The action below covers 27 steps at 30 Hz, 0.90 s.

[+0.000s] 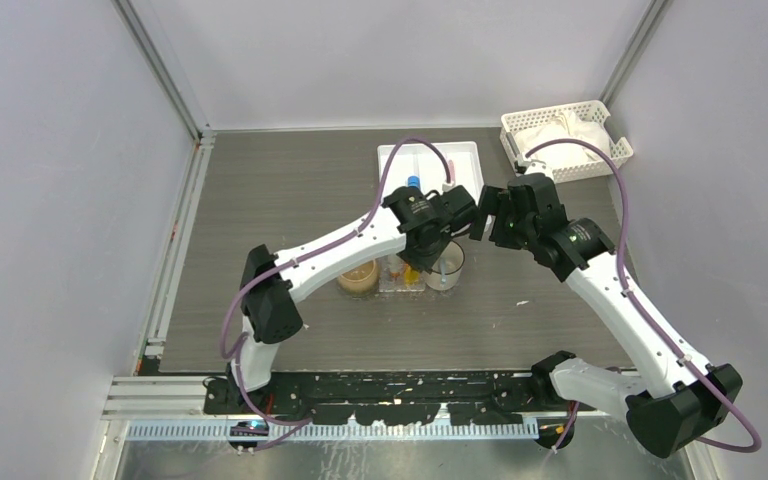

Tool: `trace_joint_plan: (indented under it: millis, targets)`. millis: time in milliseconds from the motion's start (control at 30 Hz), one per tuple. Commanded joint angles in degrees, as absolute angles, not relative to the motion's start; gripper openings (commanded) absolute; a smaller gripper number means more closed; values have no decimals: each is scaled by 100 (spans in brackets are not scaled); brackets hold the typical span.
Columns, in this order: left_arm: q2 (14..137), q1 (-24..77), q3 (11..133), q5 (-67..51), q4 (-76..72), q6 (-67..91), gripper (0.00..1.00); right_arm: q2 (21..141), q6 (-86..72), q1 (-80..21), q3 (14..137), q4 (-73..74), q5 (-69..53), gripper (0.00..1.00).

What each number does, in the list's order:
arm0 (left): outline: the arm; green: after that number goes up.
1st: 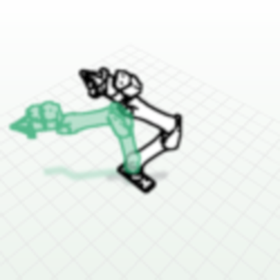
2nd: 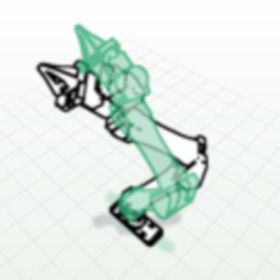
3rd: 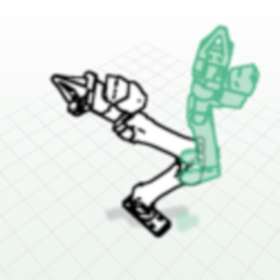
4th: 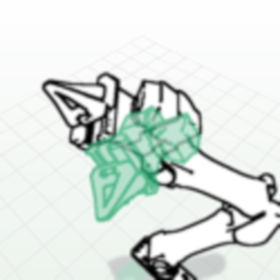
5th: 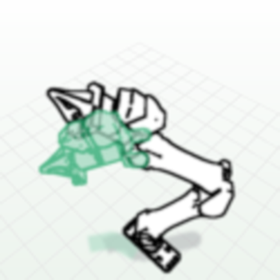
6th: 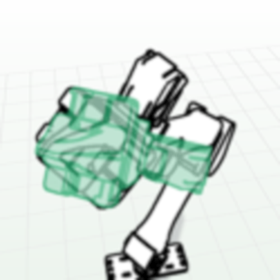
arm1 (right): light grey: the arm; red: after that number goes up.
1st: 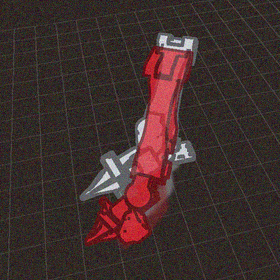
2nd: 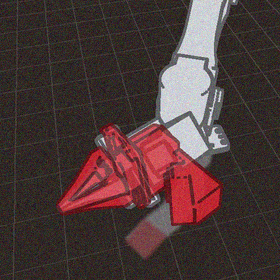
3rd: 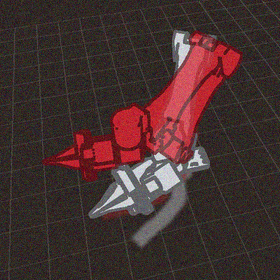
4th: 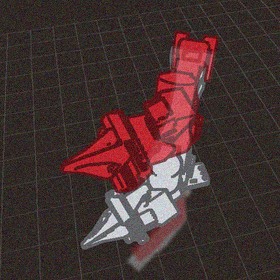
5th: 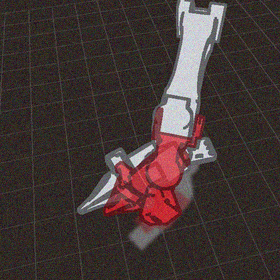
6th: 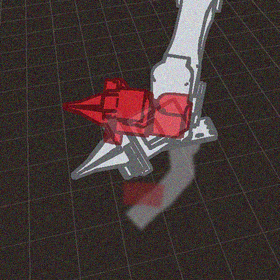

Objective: Prepare toiletry sets of a toothbrush and toothpaste on the tray

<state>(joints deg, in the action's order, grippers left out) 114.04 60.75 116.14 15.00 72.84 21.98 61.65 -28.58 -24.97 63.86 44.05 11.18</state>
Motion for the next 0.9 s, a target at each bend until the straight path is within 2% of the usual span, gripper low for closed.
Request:
trace_joint_plan:
  millis: [0,133,367,500,733,800,867]
  targets:
    - [11006,6020,11434,1513,6873,2140,1,6191,-2774,-2463,6329,4160,1058,88]
    - [10992,5996,11340,1497,6813,2149,3,6213,-2773,-2454,6312,4131,1039,88]
    - [10907,5943,11142,1419,6579,2208,31,6259,-2785,-2460,6293,4109,1027,88]
    - [10869,5946,11406,1603,6675,2162,31,6284,-2783,-2456,6284,4081,1024,88]
    - [10593,5945,13204,2419,7663,1912,34,7163,-2548,-2317,7112,4005,727,88]
    - [10290,5942,13177,2620,7757,1935,36,7698,-2511,-2291,7547,3838,395,86]
    - [9841,5910,12618,2736,7590,2020,38,8348,-2529,-2277,8062,3723,93,84]
